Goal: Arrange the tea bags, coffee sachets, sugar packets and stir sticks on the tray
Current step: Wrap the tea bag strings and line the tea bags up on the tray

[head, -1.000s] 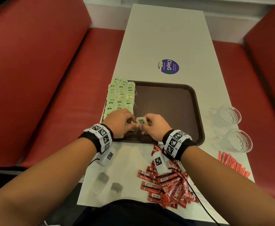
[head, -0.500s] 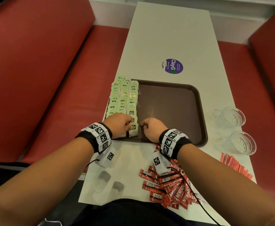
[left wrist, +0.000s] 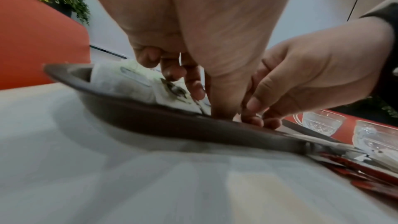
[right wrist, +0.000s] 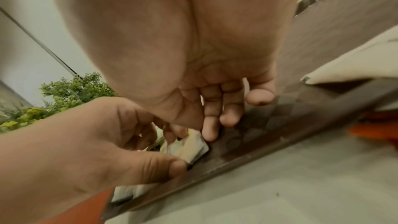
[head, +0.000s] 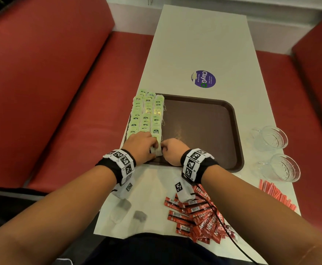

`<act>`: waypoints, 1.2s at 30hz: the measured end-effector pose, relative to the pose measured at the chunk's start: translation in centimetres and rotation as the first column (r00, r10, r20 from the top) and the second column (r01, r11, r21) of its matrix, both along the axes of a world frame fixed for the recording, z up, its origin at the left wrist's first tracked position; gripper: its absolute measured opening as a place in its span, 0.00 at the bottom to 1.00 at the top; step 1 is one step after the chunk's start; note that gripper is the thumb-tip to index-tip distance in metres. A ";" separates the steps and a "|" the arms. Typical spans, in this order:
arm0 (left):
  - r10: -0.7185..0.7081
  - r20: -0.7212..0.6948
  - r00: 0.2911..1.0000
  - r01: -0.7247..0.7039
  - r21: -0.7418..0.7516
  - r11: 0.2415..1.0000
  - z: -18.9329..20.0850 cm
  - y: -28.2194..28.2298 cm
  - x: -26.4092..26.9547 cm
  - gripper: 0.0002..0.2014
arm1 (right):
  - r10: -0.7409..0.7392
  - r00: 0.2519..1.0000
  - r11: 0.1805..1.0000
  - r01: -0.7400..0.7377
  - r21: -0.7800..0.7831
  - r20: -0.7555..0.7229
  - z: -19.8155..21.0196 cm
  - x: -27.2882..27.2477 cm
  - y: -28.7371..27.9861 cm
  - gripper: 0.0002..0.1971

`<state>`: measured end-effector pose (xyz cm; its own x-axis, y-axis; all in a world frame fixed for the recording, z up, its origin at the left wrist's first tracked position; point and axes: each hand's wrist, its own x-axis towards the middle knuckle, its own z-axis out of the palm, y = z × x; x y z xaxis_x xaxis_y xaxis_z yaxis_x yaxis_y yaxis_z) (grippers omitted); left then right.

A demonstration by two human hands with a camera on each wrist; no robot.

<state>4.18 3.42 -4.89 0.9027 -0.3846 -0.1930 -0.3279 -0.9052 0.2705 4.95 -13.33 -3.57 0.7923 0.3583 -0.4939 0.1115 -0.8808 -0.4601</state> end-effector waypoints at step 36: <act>-0.034 -0.213 0.977 0.041 0.028 0.999 1.1 7.6 -14.5 0.10 | 0.684 0.729 0.725 -0.678 -0.117 0.015 0.2 -12.7 4.3 0.08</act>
<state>-10.37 11.01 -3.80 0.8250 -0.4079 -0.3911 -0.2998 -0.9026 0.3089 -7.77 -8.98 -3.38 0.3796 0.7650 -0.5203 0.7208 -0.5971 -0.3520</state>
